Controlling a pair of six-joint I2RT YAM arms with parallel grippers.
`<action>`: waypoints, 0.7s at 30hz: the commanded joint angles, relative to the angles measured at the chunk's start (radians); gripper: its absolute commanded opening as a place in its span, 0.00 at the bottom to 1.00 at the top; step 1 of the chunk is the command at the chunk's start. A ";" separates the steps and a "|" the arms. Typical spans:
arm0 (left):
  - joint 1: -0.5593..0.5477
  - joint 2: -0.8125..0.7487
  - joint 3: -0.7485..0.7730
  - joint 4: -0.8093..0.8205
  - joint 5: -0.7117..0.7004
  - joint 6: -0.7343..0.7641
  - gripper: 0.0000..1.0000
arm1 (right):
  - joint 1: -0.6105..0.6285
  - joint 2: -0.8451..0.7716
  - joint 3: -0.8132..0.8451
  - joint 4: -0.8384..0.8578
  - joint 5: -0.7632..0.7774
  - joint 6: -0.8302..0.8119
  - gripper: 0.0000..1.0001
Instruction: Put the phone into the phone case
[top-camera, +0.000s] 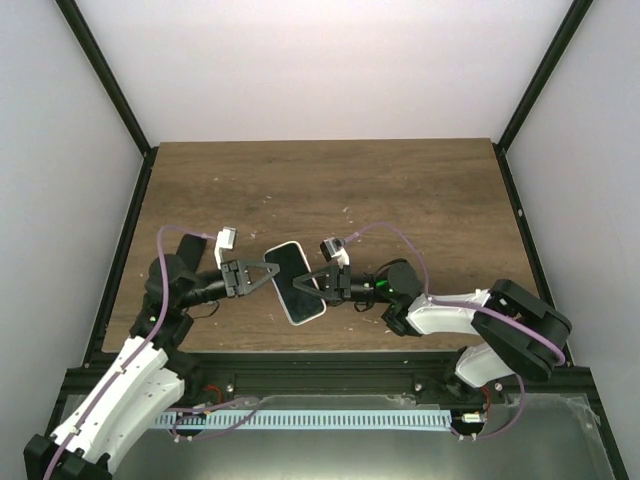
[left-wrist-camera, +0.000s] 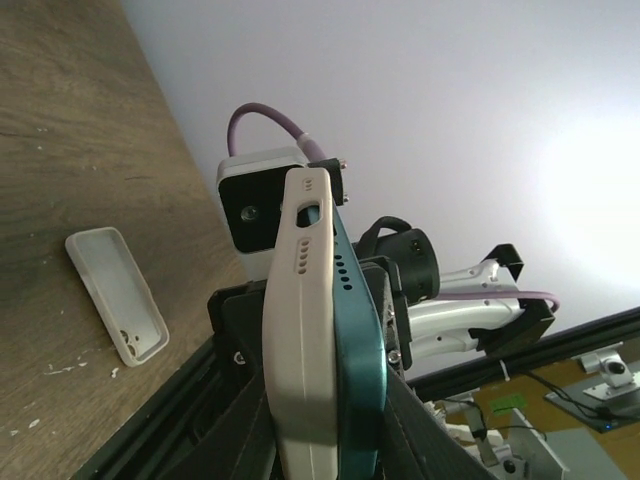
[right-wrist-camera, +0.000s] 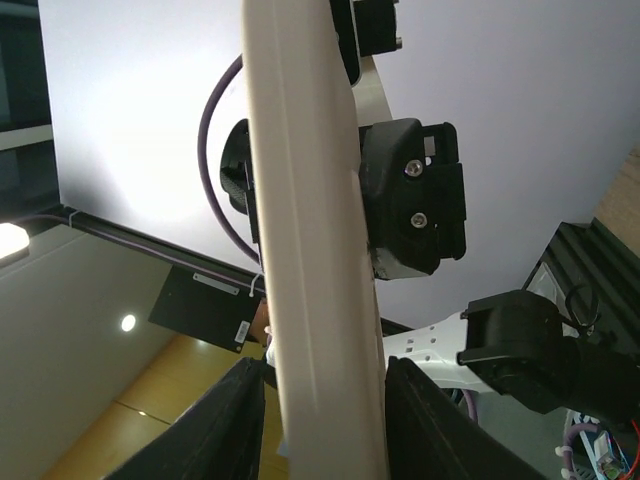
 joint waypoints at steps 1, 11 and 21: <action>0.003 0.000 0.067 -0.141 -0.015 0.087 0.16 | 0.012 -0.022 0.037 0.020 0.010 -0.034 0.35; 0.005 0.024 0.160 -0.345 -0.017 0.162 0.14 | 0.012 -0.061 0.024 -0.048 0.024 -0.070 0.24; 0.004 0.078 0.300 -0.615 -0.045 0.259 0.14 | 0.010 -0.077 -0.010 -0.069 0.033 -0.082 0.31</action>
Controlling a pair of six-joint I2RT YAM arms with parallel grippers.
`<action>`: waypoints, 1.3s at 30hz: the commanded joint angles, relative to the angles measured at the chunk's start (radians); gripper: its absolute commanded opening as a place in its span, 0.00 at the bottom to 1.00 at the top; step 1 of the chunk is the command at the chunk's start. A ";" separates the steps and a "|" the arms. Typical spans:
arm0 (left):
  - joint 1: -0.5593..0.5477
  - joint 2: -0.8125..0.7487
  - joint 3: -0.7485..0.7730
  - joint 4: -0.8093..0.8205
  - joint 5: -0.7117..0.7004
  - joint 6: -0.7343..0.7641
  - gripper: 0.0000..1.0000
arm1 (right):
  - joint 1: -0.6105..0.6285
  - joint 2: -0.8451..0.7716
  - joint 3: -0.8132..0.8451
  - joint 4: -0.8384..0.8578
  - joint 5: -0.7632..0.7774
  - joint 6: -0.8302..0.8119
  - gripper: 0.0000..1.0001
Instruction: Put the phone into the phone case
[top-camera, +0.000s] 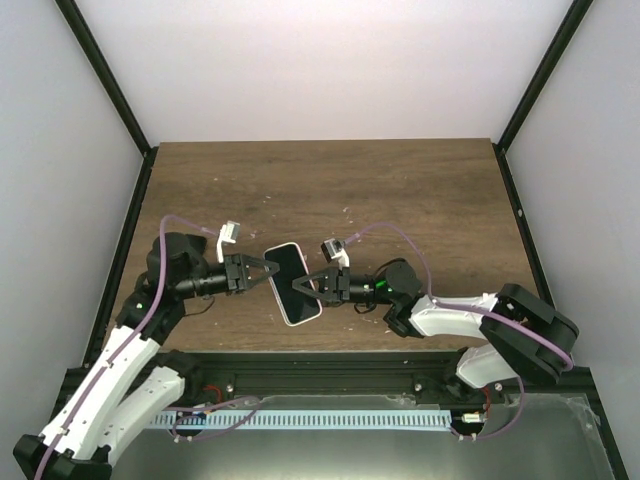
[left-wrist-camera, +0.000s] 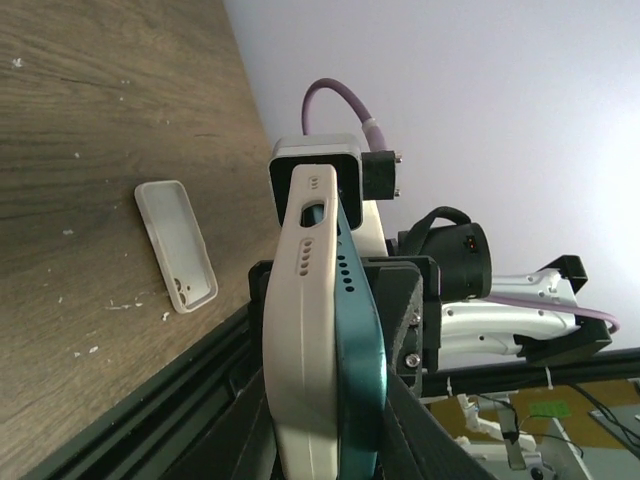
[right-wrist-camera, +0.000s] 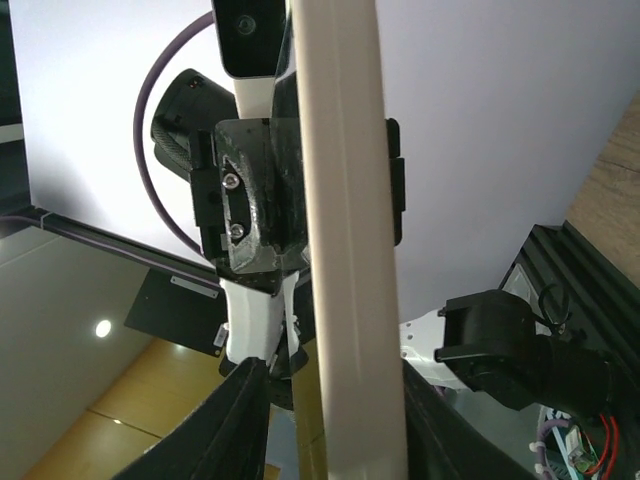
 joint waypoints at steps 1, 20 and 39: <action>0.005 0.008 0.062 -0.146 -0.022 0.078 0.14 | 0.004 -0.035 -0.008 0.031 0.012 -0.021 0.28; 0.005 -0.053 -0.064 0.231 0.116 -0.174 0.56 | 0.004 -0.021 0.074 0.155 0.105 0.083 0.18; 0.005 -0.087 -0.179 0.457 0.073 -0.256 0.27 | 0.005 -0.021 0.094 0.161 0.109 0.093 0.19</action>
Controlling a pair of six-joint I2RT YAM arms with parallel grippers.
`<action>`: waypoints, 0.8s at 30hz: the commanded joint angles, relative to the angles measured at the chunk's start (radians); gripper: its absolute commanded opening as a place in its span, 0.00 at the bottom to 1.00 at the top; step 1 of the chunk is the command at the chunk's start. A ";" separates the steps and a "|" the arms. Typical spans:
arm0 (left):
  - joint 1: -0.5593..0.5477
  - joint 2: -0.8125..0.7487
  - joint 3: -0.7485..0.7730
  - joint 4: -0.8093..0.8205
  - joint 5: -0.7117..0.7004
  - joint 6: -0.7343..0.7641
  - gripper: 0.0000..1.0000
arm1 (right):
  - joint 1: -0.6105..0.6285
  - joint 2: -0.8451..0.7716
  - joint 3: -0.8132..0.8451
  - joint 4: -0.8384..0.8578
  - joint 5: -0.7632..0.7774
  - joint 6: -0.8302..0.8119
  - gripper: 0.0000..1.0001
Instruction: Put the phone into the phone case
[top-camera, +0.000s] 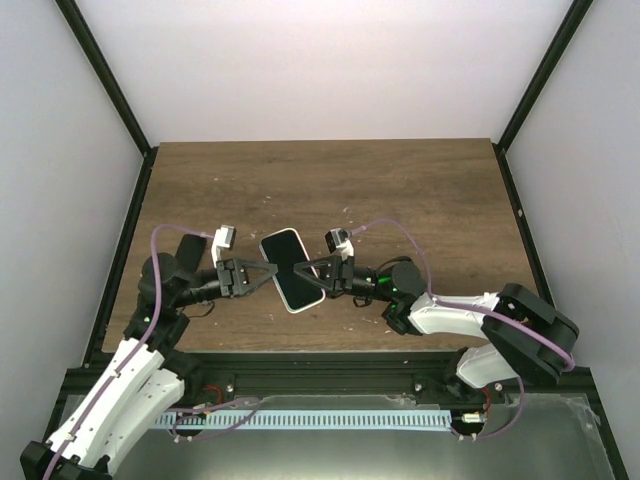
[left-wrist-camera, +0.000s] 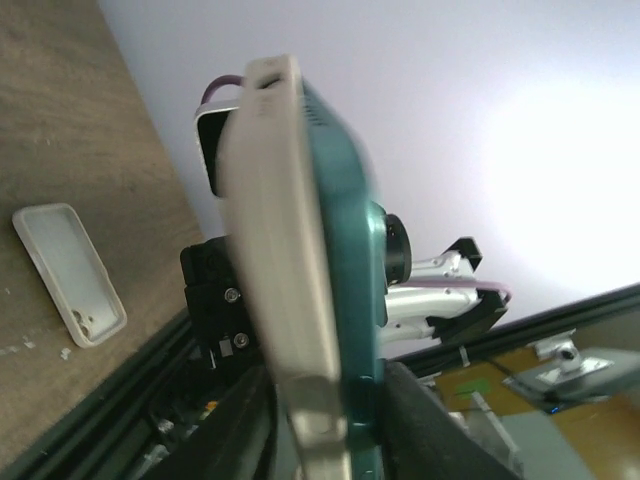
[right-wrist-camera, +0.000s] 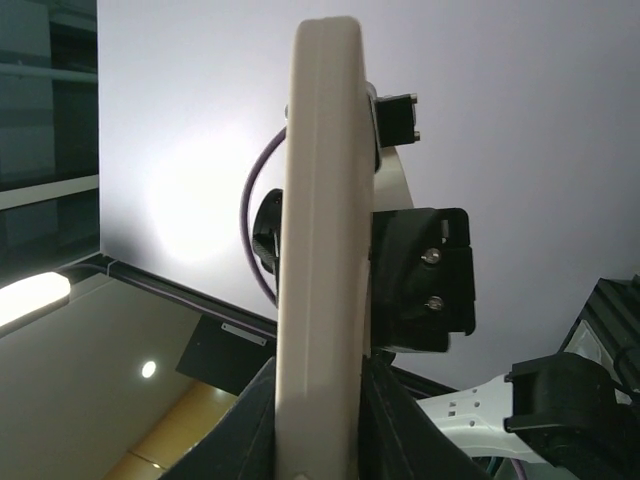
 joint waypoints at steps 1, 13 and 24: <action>0.004 -0.003 0.001 0.029 -0.006 0.007 0.22 | 0.004 -0.020 0.059 0.063 0.002 -0.017 0.19; 0.004 0.044 0.110 -0.225 0.006 0.169 0.00 | 0.003 -0.114 0.015 -0.108 0.028 -0.100 0.28; 0.004 0.062 0.203 -0.255 0.063 0.190 0.00 | 0.000 -0.152 0.015 -0.205 0.004 -0.178 0.27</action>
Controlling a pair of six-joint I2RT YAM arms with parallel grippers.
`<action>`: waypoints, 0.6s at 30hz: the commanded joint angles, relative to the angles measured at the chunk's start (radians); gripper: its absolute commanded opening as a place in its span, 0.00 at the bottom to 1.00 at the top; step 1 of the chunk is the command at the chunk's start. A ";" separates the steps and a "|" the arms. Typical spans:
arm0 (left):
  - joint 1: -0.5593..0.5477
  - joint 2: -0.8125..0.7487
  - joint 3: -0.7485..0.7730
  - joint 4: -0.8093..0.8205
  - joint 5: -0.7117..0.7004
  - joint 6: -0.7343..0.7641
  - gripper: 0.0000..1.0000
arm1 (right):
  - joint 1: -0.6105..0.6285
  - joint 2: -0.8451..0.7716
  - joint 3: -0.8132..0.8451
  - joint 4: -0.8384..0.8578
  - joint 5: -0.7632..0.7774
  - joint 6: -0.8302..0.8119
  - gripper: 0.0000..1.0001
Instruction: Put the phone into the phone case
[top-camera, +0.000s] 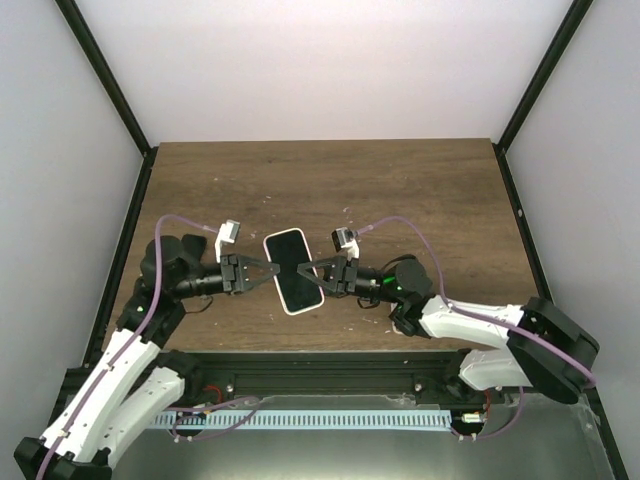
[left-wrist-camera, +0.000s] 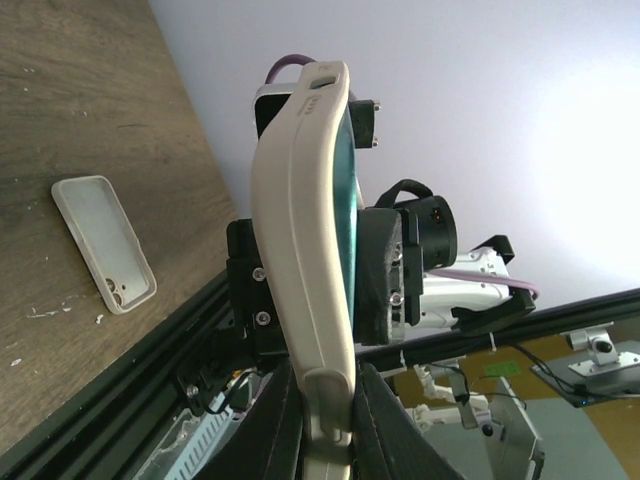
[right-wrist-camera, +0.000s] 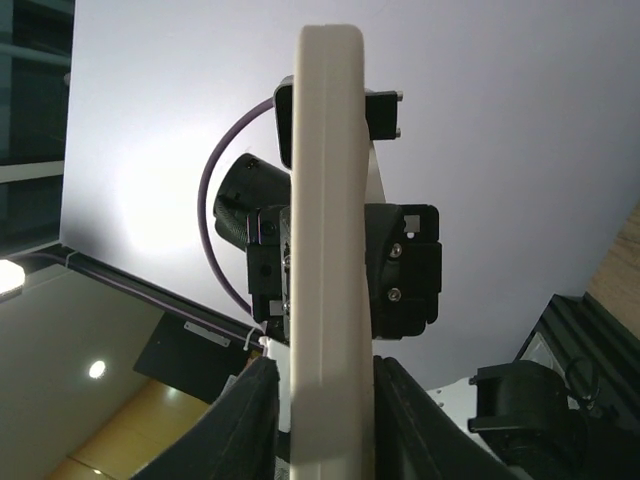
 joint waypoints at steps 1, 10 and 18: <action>0.005 -0.003 0.050 0.023 0.056 0.038 0.00 | -0.001 -0.041 0.020 -0.029 -0.032 -0.077 0.30; 0.005 0.021 0.096 -0.137 0.093 0.239 0.04 | 0.001 -0.178 0.017 -0.301 -0.058 -0.221 0.18; 0.005 0.059 0.087 -0.073 0.137 0.204 0.05 | 0.001 -0.164 -0.004 -0.281 -0.118 -0.226 0.05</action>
